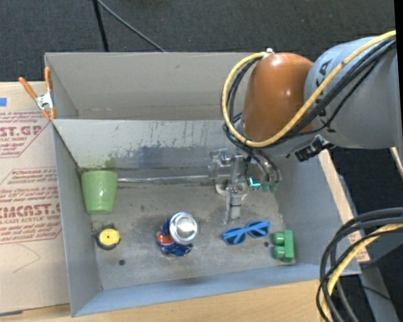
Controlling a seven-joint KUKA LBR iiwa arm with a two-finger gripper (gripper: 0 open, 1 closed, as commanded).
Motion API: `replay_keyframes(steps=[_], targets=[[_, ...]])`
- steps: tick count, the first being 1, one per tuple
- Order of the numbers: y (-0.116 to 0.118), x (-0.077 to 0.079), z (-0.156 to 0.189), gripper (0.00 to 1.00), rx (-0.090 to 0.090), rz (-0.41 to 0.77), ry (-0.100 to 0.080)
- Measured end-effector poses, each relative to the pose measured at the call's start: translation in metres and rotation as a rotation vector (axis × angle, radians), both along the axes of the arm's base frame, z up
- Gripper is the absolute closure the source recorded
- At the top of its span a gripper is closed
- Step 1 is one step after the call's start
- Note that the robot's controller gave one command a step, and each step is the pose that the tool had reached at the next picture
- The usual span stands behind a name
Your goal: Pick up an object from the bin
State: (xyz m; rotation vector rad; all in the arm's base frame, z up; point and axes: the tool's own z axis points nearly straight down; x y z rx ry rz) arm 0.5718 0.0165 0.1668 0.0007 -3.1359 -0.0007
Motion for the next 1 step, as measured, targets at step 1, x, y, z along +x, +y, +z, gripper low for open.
replay_keyframes(steps=[1], targets=[[-0.0552, -0.0659, -0.0123, 0.00, -0.001, 0.213, -0.002]])
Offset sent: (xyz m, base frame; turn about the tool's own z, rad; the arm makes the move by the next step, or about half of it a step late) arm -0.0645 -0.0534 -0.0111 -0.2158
